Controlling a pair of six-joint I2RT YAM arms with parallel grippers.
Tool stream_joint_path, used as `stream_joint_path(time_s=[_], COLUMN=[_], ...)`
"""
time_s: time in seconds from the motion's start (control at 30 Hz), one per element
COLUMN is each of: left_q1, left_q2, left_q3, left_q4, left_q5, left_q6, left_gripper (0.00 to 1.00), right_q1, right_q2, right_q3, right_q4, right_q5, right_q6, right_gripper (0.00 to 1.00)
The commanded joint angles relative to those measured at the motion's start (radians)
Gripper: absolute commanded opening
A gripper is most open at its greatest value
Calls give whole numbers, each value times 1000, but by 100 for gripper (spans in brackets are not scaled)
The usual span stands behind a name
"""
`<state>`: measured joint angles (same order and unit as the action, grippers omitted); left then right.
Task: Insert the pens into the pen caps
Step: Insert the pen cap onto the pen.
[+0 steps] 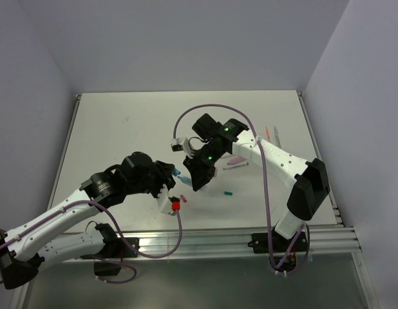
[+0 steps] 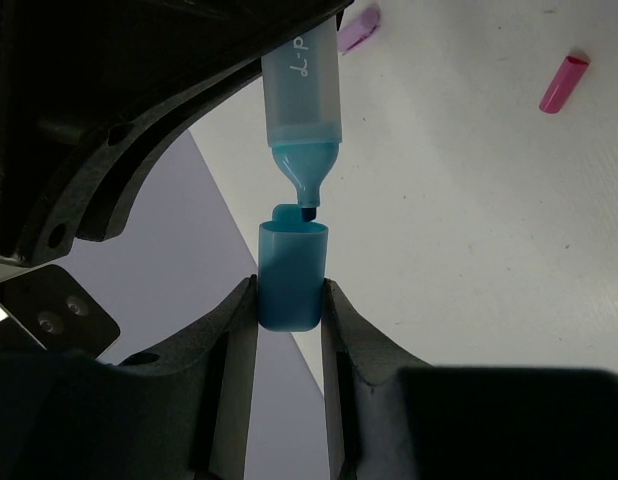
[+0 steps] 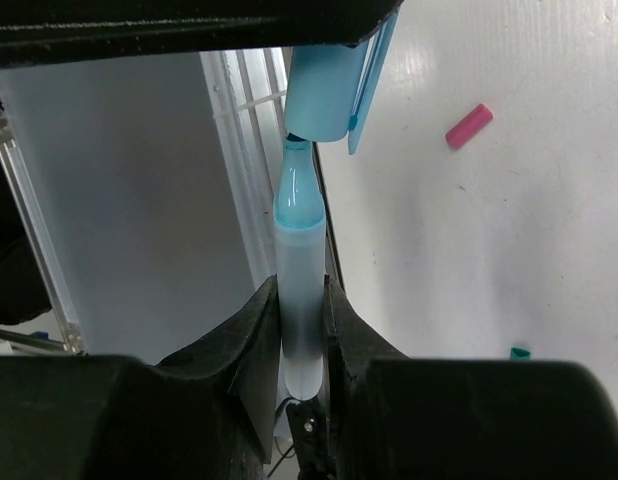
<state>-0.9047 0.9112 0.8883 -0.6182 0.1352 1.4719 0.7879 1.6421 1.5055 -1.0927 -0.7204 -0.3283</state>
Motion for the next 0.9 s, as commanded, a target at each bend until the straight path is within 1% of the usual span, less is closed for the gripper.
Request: stream_joint_path(time_s=[0.0, 0.4, 0.67, 0.87], left_q1=[-3, -8, -29, -54], left_q2=[-21, -8, 28, 90], left_q3=[35, 67, 107, 205], left_q4=[-17, -43, -44, -129], left_q5=[30, 50, 47, 38], left_q6=[-15, -21, -76, -142], left_gripper=[0, 0, 0, 0], right_q1=[7, 4, 5, 5], right_q2=[1, 1, 25, 54], right_q3=[50, 82, 117, 166], right_q4=[20, 25, 33, 77], right_q5=[3, 9, 13, 9], right_q6=[9, 26, 46, 87], right_gripper=[0, 0, 0, 0])
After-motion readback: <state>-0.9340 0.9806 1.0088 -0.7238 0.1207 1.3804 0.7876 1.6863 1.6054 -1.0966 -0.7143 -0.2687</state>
